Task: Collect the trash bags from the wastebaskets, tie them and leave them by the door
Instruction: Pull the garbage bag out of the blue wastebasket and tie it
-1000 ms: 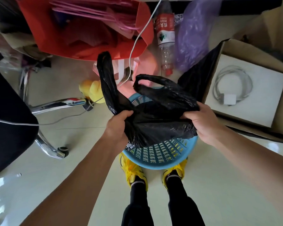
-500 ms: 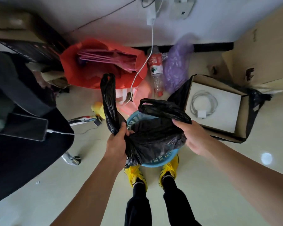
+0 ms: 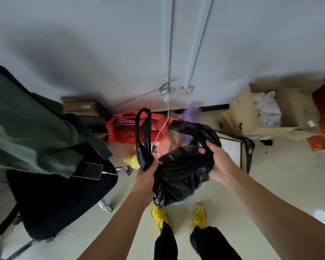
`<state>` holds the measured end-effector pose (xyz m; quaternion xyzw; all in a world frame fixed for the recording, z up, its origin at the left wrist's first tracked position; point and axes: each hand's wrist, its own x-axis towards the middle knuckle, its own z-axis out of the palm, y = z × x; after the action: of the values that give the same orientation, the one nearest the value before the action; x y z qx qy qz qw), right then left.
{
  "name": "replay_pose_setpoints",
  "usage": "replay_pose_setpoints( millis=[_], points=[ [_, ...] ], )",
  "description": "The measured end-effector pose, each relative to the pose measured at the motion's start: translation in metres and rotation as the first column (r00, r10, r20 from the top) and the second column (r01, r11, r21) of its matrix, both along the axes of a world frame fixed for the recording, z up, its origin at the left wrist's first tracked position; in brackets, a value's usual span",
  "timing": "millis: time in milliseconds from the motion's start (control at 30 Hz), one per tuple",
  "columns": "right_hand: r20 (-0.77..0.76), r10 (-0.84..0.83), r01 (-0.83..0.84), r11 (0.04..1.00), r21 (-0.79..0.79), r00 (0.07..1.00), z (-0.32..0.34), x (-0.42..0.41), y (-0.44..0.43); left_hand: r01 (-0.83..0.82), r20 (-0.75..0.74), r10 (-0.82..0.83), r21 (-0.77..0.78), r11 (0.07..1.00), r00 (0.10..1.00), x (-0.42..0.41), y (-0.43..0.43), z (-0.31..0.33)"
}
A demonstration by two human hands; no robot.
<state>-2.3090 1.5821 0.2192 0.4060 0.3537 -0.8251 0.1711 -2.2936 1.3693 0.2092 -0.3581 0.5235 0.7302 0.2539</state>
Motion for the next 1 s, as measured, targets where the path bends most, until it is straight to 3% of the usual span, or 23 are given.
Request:
replay_pose_setpoints(
  millis=[167,300,433,533,600,700,767,833,900,1000],
  points=[
    [-0.103,0.29,-0.275,0.952,0.135,0.952,0.058,0.004,0.006,-0.148,-0.104,0.151,0.036,0.988,0.983,0.01,0.004,0.063],
    [-0.103,0.297,-0.268,0.935,0.233,0.949,0.084,0.011,0.006,-0.247,-0.134,0.257,0.085,0.965,0.957,0.029,0.007,0.097],
    [-0.205,0.176,-0.168,0.984,0.056,0.963,0.114,0.02,-0.007,-0.245,-0.234,0.219,-0.085,0.966,0.947,0.061,0.007,0.13],
    [-0.148,0.142,-0.136,0.989,0.05,0.979,0.136,0.028,-0.028,-0.183,-0.35,0.053,-0.351,0.918,0.935,0.089,-0.002,0.155],
    [-0.1,0.266,-0.235,0.941,0.244,0.959,0.149,0.038,-0.042,-0.099,-0.387,-0.161,-0.571,0.815,0.908,0.106,-0.011,0.169],
    [-0.006,0.504,-0.419,0.723,0.549,0.863,0.164,0.061,-0.064,-0.029,-0.327,-0.487,-0.852,0.523,0.81,0.129,-0.029,0.193],
    [0.003,0.627,-0.462,0.571,0.679,0.779,0.177,0.079,-0.079,-0.009,-0.243,-0.626,-0.936,0.353,0.741,0.144,-0.042,0.208],
    [-0.007,0.777,-0.489,0.404,0.773,0.629,0.188,0.097,-0.097,0.022,-0.15,-0.703,-0.973,0.229,0.696,0.16,-0.057,0.222],
    [-0.053,0.876,-0.488,0.315,0.814,0.479,0.198,0.115,-0.116,0.077,-0.009,-0.732,-0.994,0.083,0.681,0.178,-0.074,0.234],
    [-0.2,0.925,-0.658,0.371,0.655,0.322,0.215,0.141,-0.139,0.136,0.195,-0.742,-0.981,-0.14,0.641,0.207,-0.101,0.242]
  ],
)
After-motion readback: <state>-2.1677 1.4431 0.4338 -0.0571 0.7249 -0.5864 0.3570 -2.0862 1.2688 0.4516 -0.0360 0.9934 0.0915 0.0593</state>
